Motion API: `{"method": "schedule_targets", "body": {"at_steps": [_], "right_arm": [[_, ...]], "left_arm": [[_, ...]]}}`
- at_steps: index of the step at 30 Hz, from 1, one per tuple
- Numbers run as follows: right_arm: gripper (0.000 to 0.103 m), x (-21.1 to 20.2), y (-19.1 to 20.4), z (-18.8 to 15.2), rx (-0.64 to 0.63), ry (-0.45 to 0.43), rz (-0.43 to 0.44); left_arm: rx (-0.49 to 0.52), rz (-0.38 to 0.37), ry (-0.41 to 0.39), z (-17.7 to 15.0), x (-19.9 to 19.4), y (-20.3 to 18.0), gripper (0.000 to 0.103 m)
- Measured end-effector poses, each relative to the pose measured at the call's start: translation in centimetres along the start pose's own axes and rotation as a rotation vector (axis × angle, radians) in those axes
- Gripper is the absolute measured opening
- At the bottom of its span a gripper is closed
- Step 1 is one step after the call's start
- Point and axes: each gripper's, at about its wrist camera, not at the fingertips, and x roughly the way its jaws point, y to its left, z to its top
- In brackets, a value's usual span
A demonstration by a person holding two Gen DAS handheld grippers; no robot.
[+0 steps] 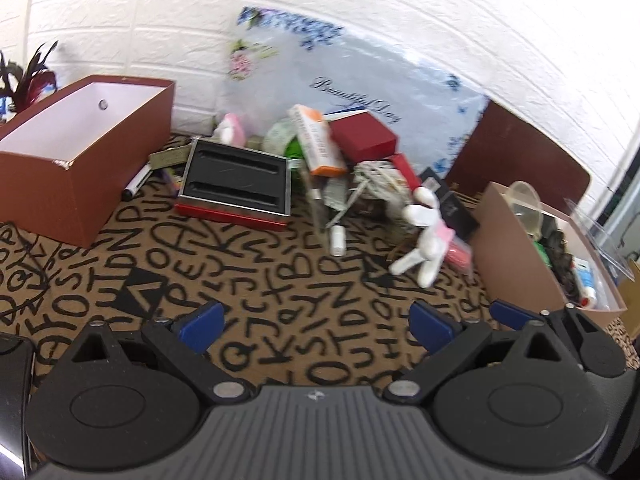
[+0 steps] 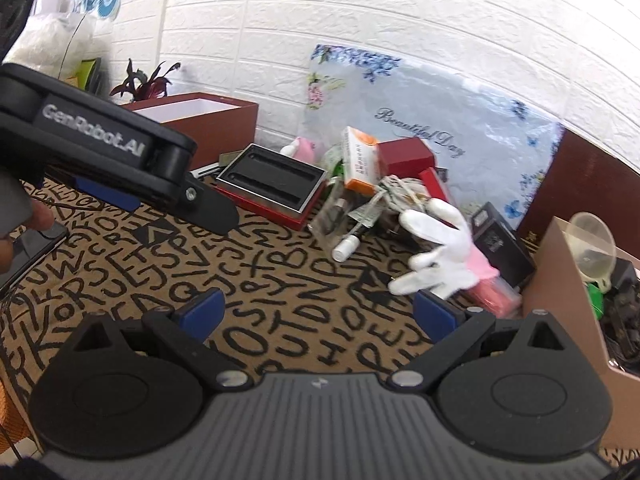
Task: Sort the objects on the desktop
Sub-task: 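Move both grippers to the black tray box with red base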
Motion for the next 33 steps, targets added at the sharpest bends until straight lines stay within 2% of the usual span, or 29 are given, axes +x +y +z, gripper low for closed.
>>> {"method": "schedule_targets", "body": {"at_steps": [5, 10, 18, 21, 24, 28, 33], "right_arm": [[0.098, 2.8, 0.7, 1.1, -0.025, -0.011, 0.038], [0.098, 6.6, 1.2, 2.2, -0.044, -0.035, 0.111], [0.096, 12.9, 2.3, 4.4, -0.112, -0.071, 0.178], [0.086, 15.3, 2.4, 5.3, -0.122, -0.068, 0.199], [0.084, 17.8, 2.3, 5.5, -0.124, -0.043, 0.210], [0.082, 20.4, 1.9, 5.5, -0.123, -0.008, 0.205], [0.081, 22.6, 1.9, 5.5, -0.174, -0.007, 0.154]], "left_arm": [[-0.027, 0.036, 0.017, 1.3, 2.5, 2.2, 0.101], [-0.052, 0.077, 0.029, 3.0, 5.3, 4.3, 0.100], [-0.048, 0.130, 0.018, 6.4, 9.4, 6.8, 0.099], [-0.042, 0.149, 0.021, 7.4, 11.1, 7.6, 0.098], [-0.036, 0.163, 0.033, 8.2, 13.1, 8.5, 0.094], [-0.022, 0.192, 0.051, 9.0, 15.5, 9.4, 0.083], [-0.032, 0.158, 0.060, 9.6, 17.9, 10.3, 0.081]]}}
